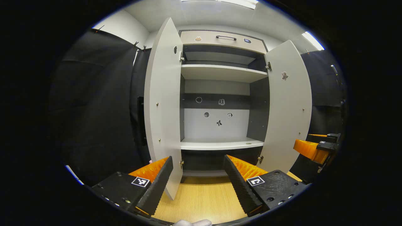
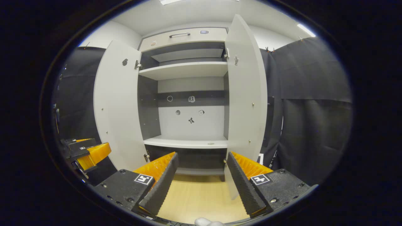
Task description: Open the right door of the double-door shoe cabinet with the right hand, and open the left door with the left hand.
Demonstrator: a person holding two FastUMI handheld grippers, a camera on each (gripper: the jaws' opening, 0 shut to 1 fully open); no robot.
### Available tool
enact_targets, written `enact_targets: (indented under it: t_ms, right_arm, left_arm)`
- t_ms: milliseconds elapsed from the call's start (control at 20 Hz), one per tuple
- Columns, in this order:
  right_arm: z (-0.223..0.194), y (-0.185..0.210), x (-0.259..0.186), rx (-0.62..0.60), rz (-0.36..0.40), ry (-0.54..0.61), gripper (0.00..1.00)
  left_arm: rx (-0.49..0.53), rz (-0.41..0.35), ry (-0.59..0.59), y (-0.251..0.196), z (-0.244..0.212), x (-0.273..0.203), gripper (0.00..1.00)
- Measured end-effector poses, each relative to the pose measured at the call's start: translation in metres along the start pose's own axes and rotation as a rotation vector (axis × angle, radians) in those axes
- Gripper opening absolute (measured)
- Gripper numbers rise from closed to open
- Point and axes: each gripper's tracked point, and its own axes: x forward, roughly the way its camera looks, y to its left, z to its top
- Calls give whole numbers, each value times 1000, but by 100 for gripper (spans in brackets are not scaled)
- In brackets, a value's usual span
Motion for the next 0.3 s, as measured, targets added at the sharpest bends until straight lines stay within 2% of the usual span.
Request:
enact_targets:
  t_ms: [300]
  right_arm:
    - [4,7,2,1,0,-14,96]
  left_arm:
    - [17,0,-19,5,7,2,96]
